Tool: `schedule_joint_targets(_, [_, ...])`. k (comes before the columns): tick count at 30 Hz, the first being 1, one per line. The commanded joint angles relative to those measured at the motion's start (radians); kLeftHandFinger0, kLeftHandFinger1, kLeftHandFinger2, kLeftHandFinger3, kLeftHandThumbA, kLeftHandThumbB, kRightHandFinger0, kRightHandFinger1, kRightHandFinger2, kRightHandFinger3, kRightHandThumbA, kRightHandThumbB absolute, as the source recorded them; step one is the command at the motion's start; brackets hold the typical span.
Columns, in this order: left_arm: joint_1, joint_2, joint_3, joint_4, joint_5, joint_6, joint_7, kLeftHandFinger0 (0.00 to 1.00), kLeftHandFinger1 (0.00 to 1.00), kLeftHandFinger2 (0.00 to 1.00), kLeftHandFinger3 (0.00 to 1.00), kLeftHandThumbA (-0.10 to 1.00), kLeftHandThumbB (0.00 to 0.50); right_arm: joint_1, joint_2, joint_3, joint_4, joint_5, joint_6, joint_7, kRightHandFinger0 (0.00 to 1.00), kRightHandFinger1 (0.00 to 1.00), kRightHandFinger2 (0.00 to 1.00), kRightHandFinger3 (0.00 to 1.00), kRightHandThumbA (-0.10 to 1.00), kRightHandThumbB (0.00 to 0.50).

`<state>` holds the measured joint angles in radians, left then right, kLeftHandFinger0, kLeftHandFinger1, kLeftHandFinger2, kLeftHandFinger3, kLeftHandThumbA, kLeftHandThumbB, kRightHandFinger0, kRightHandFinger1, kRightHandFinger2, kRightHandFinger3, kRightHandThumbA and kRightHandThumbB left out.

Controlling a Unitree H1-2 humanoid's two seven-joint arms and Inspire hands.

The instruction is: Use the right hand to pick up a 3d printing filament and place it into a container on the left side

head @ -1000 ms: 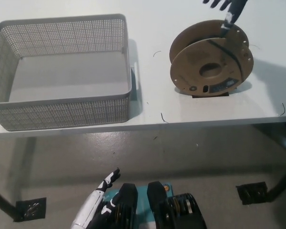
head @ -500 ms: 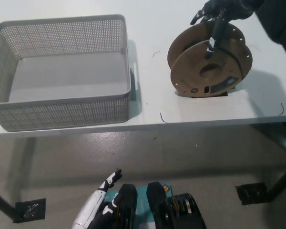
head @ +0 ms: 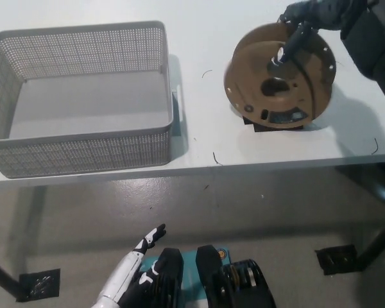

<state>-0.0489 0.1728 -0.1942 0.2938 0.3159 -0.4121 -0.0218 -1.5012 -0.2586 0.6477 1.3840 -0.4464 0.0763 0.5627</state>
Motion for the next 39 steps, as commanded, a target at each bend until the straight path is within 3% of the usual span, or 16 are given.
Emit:
schedule_joint_targets(1, [-0.018, 0.013, 0.003, -0.024, -0.011, -0.017, -0.010, 1.00, 1.00, 1.00, 1.00, 1.00, 0.255, 0.041, -0.007, 0.006, 0.008, -0.051, -0.089, -0.166, 0.16, 0.26, 0.34, 0.37, -0.10, 0.158])
schedule_joint_targets(4, [-0.020, 0.012, 0.003, -0.019, -0.012, -0.021, -0.011, 1.00, 1.00, 1.00, 1.00, 1.00, 0.254, 0.038, -0.019, -0.005, 0.014, -0.042, -0.093, -0.180, 0.39, 0.46, 0.50, 0.51, -0.10, 0.164])
schedule_joint_targets(7, [-0.019, 0.010, 0.002, -0.017, -0.005, -0.021, -0.005, 1.00, 1.00, 1.00, 1.00, 1.00, 0.267, 0.033, -0.025, -0.021, 0.019, -0.031, -0.068, -0.184, 0.18, 0.25, 0.39, 0.61, -0.10, 0.172])
schedule_joint_targets(10, [-0.017, 0.011, 0.003, -0.023, -0.005, -0.012, -0.010, 1.00, 1.00, 1.00, 1.00, 1.00, 0.271, 0.033, -0.041, -0.086, 0.021, 0.025, -0.074, -0.180, 0.00, 0.09, 0.26, 0.19, -0.10, 0.196])
schedule_joint_targets(12, [-0.017, 0.012, 0.002, -0.021, -0.005, -0.015, -0.010, 1.00, 1.00, 1.00, 1.00, 1.00, 0.267, 0.036, -0.045, -0.117, 0.023, 0.044, -0.070, -0.180, 0.00, 0.12, 0.43, 0.21, -0.10, 0.193])
schedule_joint_targets(14, [-0.017, 0.012, 0.003, -0.021, -0.008, -0.015, -0.014, 1.00, 1.00, 1.00, 1.00, 1.00, 0.266, 0.035, -0.054, -0.234, 0.028, 0.134, -0.028, -0.191, 0.05, 0.44, 0.90, 0.55, -0.10, 0.178])
schedule_joint_targets(18, [-0.011, 0.011, 0.003, -0.016, -0.008, -0.019, -0.014, 1.00, 1.00, 1.00, 1.00, 1.00, 0.288, 0.045, -0.071, -0.561, 0.035, 0.362, 0.078, -0.222, 0.21, 0.65, 1.00, 0.87, -0.10, 0.142])
schedule_joint_targets(20, [-0.011, 0.012, 0.004, -0.018, -0.010, -0.016, -0.015, 1.00, 1.00, 1.00, 1.00, 1.00, 0.289, 0.045, -0.075, -0.641, 0.035, 0.405, 0.093, -0.222, 0.18, 0.57, 0.92, 0.77, -0.10, 0.139])
schedule_joint_targets(21, [-0.013, 0.013, 0.006, -0.017, -0.011, -0.016, -0.014, 1.00, 1.00, 1.00, 1.00, 1.00, 0.293, 0.042, -0.078, -0.727, 0.040, 0.464, 0.132, -0.236, 0.10, 0.50, 0.91, 1.00, -0.10, 0.139])
schedule_joint_targets(23, [-0.013, 0.013, 0.006, -0.017, -0.012, -0.014, -0.015, 1.00, 1.00, 1.00, 1.00, 1.00, 0.295, 0.045, -0.083, -0.828, 0.044, 0.534, 0.150, -0.226, 0.00, 0.42, 0.91, 1.00, -0.10, 0.112])
schedule_joint_targets(25, [-0.013, 0.012, 0.006, -0.015, -0.013, -0.016, -0.015, 1.00, 1.00, 1.00, 1.00, 1.00, 0.292, 0.051, -0.085, -0.883, 0.045, 0.546, 0.144, -0.218, 0.00, 0.39, 0.89, 0.86, -0.10, 0.117])
schedule_joint_targets(26, [-0.013, 0.010, 0.003, -0.012, -0.009, -0.022, -0.012, 1.00, 1.00, 1.00, 1.00, 1.00, 0.270, 0.056, -0.088, -0.918, 0.050, 0.557, 0.138, -0.240, 0.00, 0.36, 0.78, 0.31, -0.10, 0.175])
schedule_joint_targets(27, [-0.013, 0.010, 0.004, -0.012, -0.008, -0.022, -0.011, 1.00, 1.00, 1.00, 1.00, 1.00, 0.269, 0.057, -0.087, -0.937, 0.051, 0.559, 0.137, -0.253, 0.00, 0.35, 0.77, 0.28, -0.10, 0.175])
schedule_joint_targets(29, [-0.012, 0.007, 0.001, -0.003, -0.011, -0.034, -0.009, 1.00, 1.00, 1.00, 1.00, 1.00, 0.252, 0.058, -0.090, -1.041, 0.055, 0.623, 0.176, -0.264, 0.00, 0.27, 0.71, 0.68, -0.10, 0.138])
schedule_joint_targets(31, [-0.010, 0.007, 0.000, -0.007, -0.008, -0.026, -0.011, 1.00, 1.00, 1.00, 1.00, 1.00, 0.271, 0.060, -0.089, -1.111, 0.054, 0.654, 0.186, -0.286, 0.00, 0.24, 0.72, 0.77, -0.10, 0.132])
schedule_joint_targets(39, [-0.011, 0.010, 0.001, -0.005, -0.011, -0.025, -0.014, 1.00, 1.00, 1.00, 1.00, 1.00, 0.277, 0.059, -0.078, -1.323, 0.057, 0.730, 0.183, -0.318, 0.00, 0.13, 0.65, 0.85, -0.10, 0.105])
